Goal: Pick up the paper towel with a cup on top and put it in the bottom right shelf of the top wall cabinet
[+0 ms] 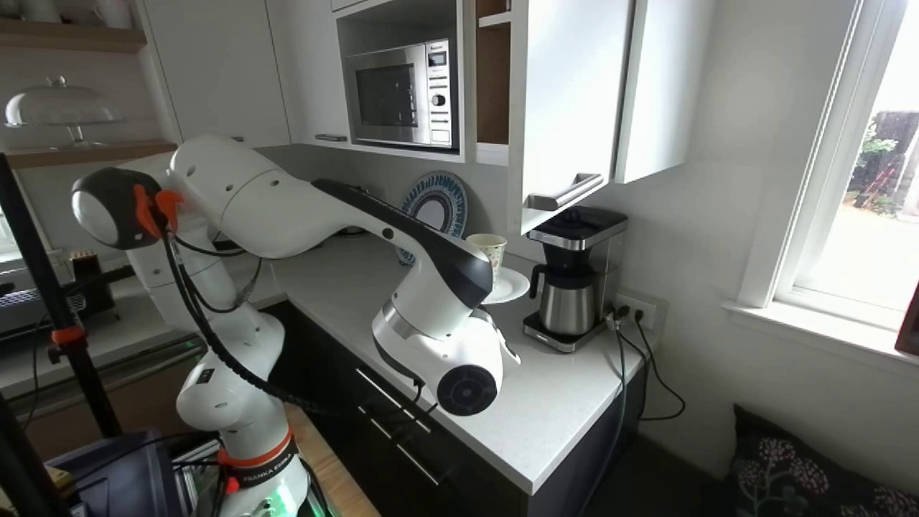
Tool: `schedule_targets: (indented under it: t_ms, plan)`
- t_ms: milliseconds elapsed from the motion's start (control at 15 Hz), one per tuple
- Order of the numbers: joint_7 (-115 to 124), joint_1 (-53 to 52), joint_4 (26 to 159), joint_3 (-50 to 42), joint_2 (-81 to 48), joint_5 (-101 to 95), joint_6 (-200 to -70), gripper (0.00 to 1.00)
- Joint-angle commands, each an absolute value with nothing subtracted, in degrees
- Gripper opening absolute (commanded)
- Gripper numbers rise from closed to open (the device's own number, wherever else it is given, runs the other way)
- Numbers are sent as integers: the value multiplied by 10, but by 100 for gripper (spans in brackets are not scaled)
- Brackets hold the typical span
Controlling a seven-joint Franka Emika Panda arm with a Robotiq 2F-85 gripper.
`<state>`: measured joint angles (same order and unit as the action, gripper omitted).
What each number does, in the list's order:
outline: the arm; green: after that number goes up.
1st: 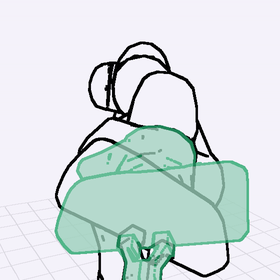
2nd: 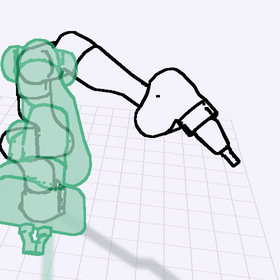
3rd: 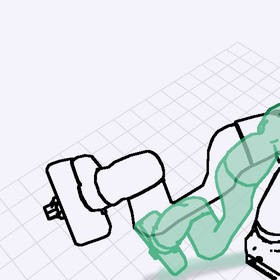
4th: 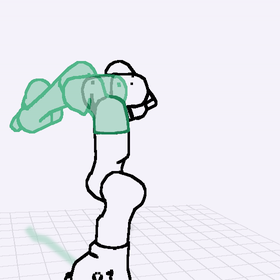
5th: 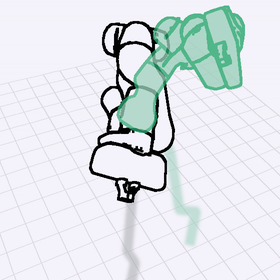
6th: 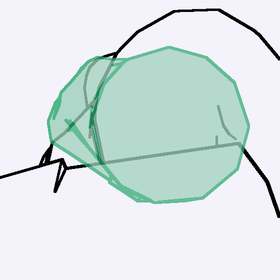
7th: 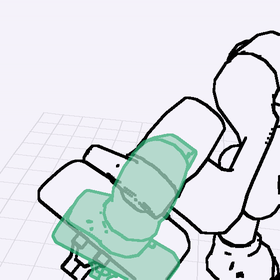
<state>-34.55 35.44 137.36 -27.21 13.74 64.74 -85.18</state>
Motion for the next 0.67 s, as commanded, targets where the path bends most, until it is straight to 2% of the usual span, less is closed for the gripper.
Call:
schedule_targets:
  t_ms: [0,600]
  plan:
    - [-311,355,1398,-272,183,656,-885,0]
    - [-269,356,1400,-273,220,655,-891,0]
